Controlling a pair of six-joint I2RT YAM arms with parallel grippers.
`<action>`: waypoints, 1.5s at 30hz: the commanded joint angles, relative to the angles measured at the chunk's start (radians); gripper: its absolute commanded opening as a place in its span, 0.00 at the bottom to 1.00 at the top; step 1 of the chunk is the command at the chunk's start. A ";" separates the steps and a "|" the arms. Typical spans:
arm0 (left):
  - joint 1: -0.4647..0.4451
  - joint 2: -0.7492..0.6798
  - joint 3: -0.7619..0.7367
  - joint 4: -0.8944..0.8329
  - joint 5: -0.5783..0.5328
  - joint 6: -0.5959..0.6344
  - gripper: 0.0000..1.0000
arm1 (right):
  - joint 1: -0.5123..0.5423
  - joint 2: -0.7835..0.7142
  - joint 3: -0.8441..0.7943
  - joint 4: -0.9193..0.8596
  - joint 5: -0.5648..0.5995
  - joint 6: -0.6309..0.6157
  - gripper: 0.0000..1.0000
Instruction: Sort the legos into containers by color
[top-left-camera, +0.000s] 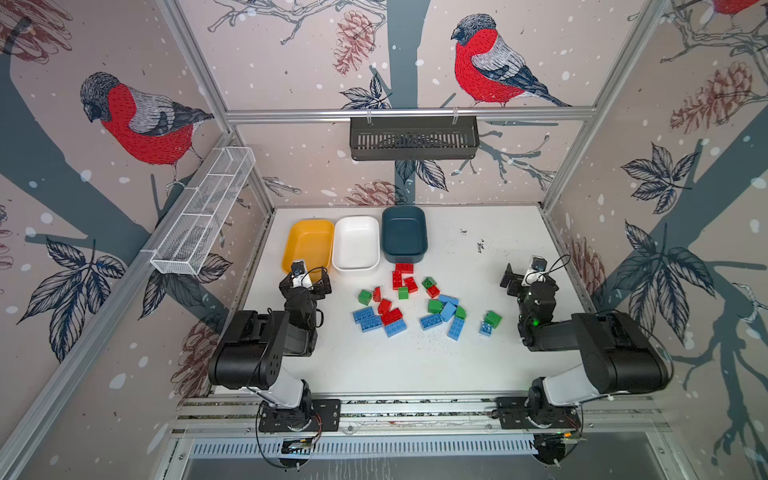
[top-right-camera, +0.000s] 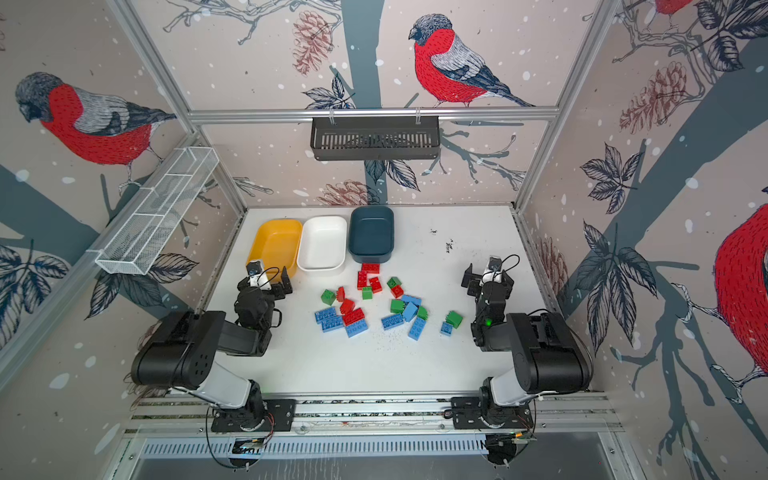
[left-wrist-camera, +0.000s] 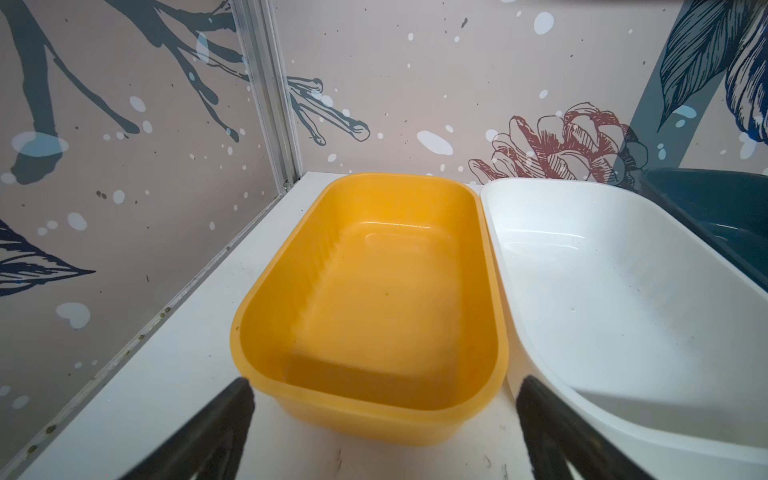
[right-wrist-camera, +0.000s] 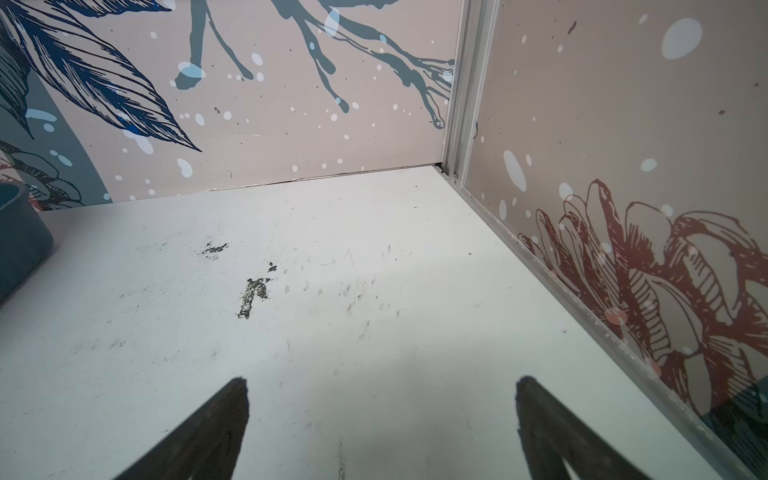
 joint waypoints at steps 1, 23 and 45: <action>0.001 -0.001 0.001 0.060 0.008 0.002 0.98 | 0.000 -0.004 -0.002 0.027 0.006 0.007 0.99; 0.000 -0.001 0.001 0.059 0.007 0.004 0.98 | -0.001 -0.003 0.000 0.025 0.003 0.007 0.99; -0.174 -0.508 0.204 -0.737 -0.310 -0.237 0.98 | 0.056 -0.204 0.341 -0.718 -0.059 0.223 0.99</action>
